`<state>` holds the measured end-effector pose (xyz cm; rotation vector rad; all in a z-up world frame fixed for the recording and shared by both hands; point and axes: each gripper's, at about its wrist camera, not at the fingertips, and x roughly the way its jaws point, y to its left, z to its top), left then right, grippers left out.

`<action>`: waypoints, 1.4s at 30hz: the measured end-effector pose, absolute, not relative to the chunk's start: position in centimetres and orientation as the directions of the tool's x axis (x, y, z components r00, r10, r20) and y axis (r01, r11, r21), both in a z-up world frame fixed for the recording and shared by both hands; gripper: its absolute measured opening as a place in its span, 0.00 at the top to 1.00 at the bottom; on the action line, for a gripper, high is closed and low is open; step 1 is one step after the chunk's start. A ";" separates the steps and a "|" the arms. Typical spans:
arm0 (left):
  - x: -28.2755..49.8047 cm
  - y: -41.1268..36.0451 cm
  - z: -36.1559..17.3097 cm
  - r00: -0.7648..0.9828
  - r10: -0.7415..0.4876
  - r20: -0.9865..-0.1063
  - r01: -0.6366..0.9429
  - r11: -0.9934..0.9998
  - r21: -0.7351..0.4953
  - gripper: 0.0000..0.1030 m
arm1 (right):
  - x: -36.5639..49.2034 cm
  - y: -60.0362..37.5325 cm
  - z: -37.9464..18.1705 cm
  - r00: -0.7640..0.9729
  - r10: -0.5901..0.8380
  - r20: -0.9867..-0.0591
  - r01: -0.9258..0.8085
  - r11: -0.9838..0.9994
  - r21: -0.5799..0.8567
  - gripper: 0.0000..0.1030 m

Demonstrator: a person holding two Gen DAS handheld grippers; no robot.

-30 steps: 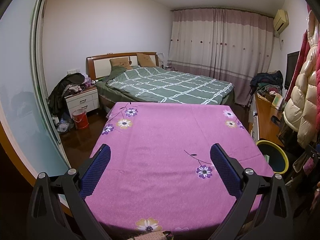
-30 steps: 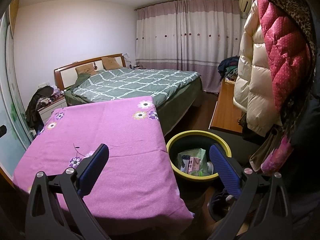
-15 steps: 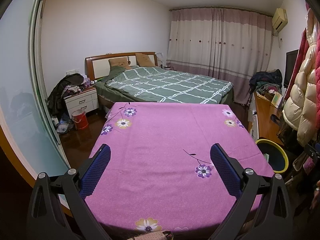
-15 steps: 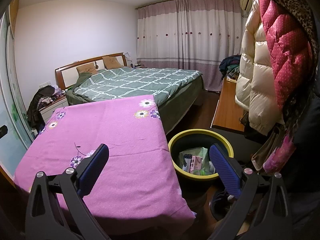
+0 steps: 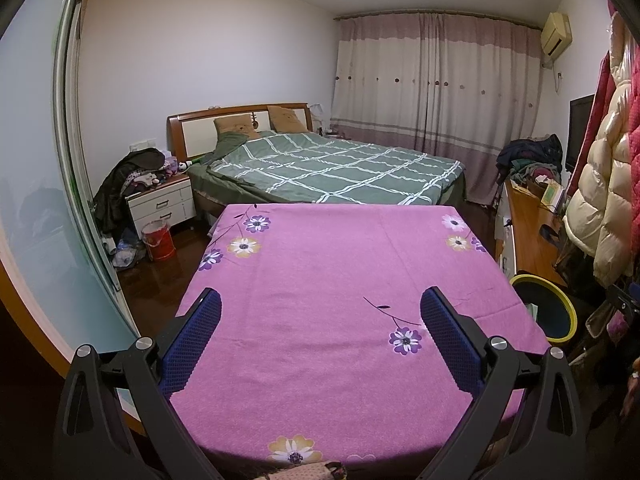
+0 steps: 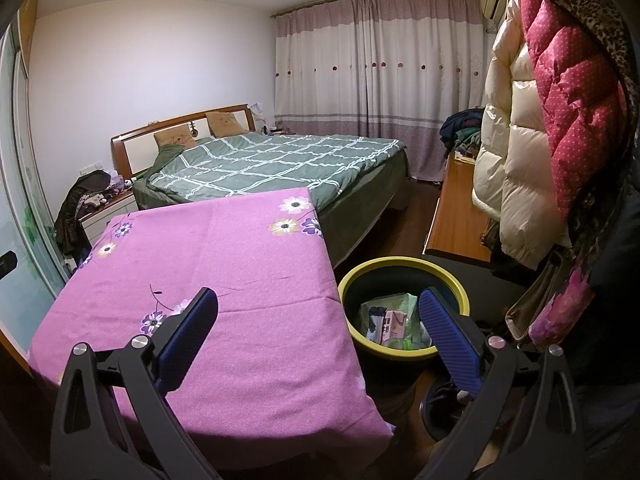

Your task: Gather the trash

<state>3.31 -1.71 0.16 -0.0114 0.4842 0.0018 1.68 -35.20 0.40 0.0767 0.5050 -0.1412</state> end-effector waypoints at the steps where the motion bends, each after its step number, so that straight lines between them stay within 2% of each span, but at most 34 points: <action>1: 3.3 -1.7 0.1 0.885 -0.001 -0.466 -0.005 1.000 -0.010 0.05 | 1.7 -35.2 0.4 0.866 -0.116 -0.487 0.154 0.987 0.039 0.07; 42: 3.9 -2.1 0.2 0.884 -0.020 -0.466 0.027 1.000 0.009 0.05 | 1.7 -35.2 0.0 0.865 -0.112 -0.490 0.153 0.987 0.045 0.07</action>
